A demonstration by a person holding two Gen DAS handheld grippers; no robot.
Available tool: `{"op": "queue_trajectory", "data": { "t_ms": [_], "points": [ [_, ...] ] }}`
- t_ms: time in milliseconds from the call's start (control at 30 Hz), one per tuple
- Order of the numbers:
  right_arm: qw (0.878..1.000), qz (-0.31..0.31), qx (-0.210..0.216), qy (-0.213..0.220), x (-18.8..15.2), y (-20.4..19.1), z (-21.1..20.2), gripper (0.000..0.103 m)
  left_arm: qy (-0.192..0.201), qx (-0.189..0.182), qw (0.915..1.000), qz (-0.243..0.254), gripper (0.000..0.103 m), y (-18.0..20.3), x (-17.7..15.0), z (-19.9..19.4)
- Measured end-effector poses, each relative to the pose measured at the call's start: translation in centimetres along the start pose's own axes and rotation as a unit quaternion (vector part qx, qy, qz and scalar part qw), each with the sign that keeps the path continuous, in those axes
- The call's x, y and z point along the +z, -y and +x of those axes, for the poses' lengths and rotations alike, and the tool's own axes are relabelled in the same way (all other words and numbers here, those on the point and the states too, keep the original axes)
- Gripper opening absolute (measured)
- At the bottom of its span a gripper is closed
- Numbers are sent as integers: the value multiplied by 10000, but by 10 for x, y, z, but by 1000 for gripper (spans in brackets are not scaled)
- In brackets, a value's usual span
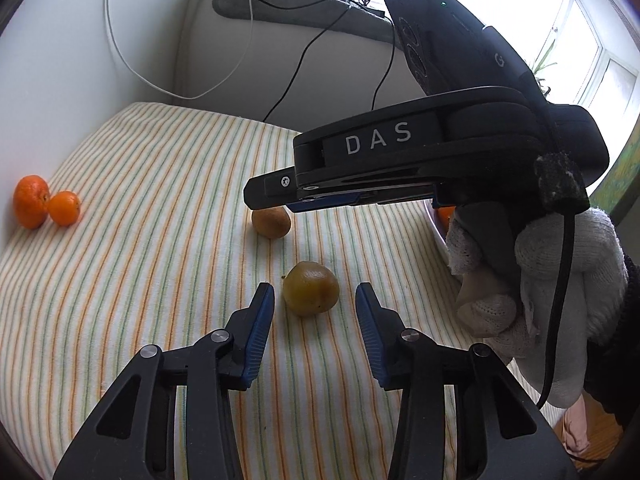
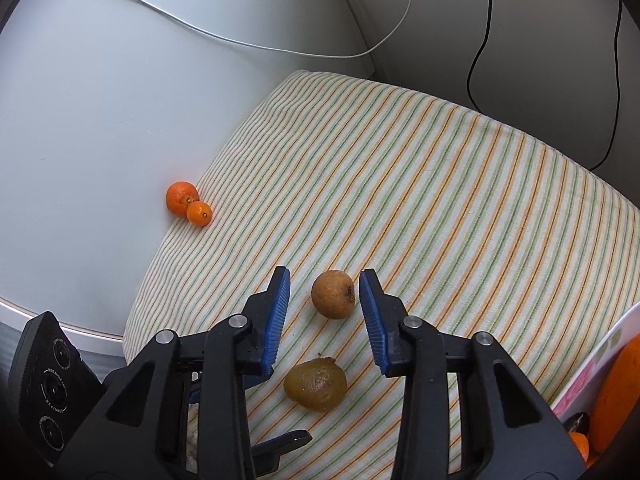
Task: Organize fruits
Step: 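Move the right tool to another small brown kiwi on the cloth, then close the right gripper around the small brown kiwi, then lift the kiwi with the right gripper and carry it over the bowl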
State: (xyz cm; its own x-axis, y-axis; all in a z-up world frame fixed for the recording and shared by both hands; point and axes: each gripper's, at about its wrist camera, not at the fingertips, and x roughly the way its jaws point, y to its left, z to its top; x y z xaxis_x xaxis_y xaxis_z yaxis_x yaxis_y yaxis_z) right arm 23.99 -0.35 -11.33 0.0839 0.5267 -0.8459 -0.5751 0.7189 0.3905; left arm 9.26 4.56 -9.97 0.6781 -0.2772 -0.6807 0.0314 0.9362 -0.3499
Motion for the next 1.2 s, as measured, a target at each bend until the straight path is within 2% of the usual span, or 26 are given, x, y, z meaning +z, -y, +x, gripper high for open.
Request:
{"op": "queue_trajectory", "data": {
  "t_ms": [233,500,667,1200],
  "points": [
    [9999,-56,-93,-111,0,0,10,36,-60,4,10000,24,40,1,5,7],
    [9998,-76,-122,-156,-3,1,15,26,-167,107,9998,76,30,5,8,15],
    [9999,-71,-89,-122,-3,2,15,26,-150,140,9998,77,27,7,10,19],
    [9995,-158,-17,285,-14,0,-32,25,22,48,10000,73,26,7,2,3]
  ]
}}
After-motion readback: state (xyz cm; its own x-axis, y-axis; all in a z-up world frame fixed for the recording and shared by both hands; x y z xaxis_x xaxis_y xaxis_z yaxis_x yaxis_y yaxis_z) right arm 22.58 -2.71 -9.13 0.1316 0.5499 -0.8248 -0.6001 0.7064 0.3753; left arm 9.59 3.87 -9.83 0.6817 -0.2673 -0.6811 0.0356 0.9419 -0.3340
